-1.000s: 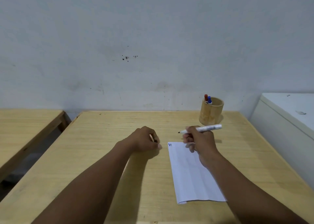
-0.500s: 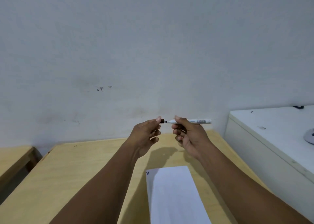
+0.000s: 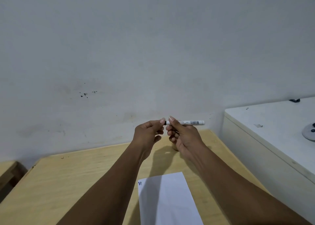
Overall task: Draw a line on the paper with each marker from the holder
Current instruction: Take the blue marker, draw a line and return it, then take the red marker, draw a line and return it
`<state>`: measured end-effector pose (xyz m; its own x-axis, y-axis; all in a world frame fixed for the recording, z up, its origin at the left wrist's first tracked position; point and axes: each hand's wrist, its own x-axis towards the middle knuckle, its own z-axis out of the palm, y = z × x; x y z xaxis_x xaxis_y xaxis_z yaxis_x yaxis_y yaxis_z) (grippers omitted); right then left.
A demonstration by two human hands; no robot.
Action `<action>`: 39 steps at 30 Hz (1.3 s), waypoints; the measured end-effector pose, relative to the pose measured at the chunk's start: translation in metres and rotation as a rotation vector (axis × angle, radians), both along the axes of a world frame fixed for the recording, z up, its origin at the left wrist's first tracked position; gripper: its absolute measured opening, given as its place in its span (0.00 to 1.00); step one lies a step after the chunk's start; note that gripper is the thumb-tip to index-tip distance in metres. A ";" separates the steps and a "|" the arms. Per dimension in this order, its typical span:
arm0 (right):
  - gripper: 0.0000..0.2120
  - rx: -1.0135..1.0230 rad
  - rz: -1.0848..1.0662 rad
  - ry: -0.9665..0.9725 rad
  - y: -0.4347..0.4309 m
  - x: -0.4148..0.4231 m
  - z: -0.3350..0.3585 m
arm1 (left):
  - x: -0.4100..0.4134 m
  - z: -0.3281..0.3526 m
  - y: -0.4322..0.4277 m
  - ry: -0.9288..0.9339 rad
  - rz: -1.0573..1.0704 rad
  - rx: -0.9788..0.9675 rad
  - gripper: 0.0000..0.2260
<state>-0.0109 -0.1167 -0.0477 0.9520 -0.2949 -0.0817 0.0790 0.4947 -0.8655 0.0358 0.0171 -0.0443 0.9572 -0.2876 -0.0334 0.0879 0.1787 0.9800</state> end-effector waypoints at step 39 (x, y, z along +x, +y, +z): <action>0.28 -0.117 0.227 0.342 0.006 0.001 -0.005 | 0.021 0.034 0.011 -0.652 0.311 0.628 0.07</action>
